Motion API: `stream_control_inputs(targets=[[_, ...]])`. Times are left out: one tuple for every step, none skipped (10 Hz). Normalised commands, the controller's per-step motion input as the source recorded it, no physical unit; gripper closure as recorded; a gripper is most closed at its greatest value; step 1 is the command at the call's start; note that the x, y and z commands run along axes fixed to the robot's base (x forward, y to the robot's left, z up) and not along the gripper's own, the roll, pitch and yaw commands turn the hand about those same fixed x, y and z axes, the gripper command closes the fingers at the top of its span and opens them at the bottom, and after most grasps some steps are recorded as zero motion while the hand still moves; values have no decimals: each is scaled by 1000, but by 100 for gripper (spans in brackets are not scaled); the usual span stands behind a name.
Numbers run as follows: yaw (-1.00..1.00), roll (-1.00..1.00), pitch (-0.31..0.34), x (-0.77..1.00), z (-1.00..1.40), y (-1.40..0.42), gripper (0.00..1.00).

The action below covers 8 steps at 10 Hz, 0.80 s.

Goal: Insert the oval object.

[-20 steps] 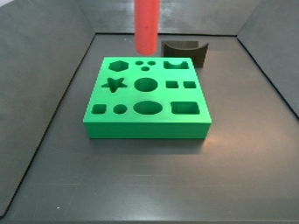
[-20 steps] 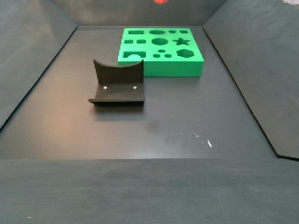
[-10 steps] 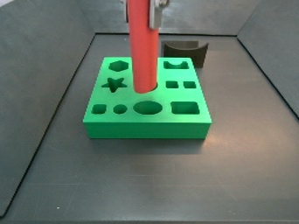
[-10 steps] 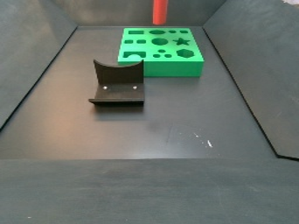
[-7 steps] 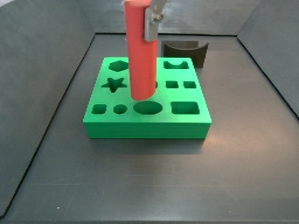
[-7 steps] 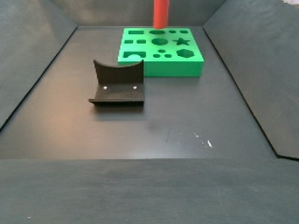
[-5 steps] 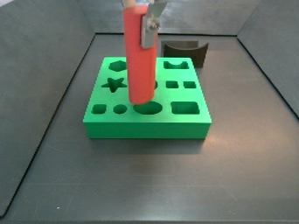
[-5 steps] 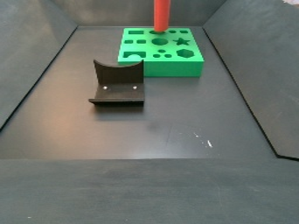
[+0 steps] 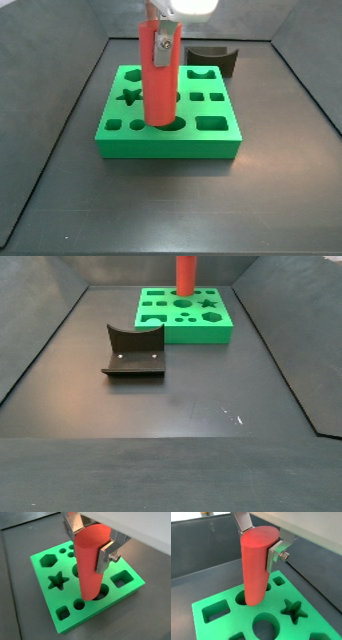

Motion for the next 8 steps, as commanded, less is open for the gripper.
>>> stream_control_inputs(targets=[[-649, 0, 100, 291, -211, -46, 100], [-611, 0, 100, 334, -220, -49, 100], [-603, 3, 106, 334, -229, -46, 100], [-626, 13, 109, 291, -223, -40, 100], [-703, 13, 96, 211, -229, -26, 100], [-720, 19, 89, 197, -254, -3, 100], [-577, 51, 80, 369, -257, -37, 100], [-386, 71, 41, 326, -317, -63, 100]])
